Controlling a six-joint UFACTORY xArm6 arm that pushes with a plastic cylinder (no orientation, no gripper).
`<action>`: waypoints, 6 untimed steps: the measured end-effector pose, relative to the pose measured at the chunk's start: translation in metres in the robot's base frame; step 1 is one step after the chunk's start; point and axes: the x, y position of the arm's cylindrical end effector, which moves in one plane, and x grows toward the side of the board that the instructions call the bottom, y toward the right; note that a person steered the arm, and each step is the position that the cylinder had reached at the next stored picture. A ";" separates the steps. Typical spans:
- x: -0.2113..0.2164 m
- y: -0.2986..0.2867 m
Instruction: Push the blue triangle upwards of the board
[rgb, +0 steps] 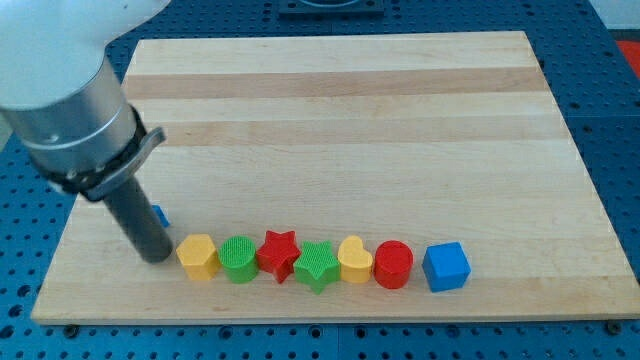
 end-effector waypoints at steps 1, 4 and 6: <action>0.012 -0.026; -0.072 0.023; -0.158 0.073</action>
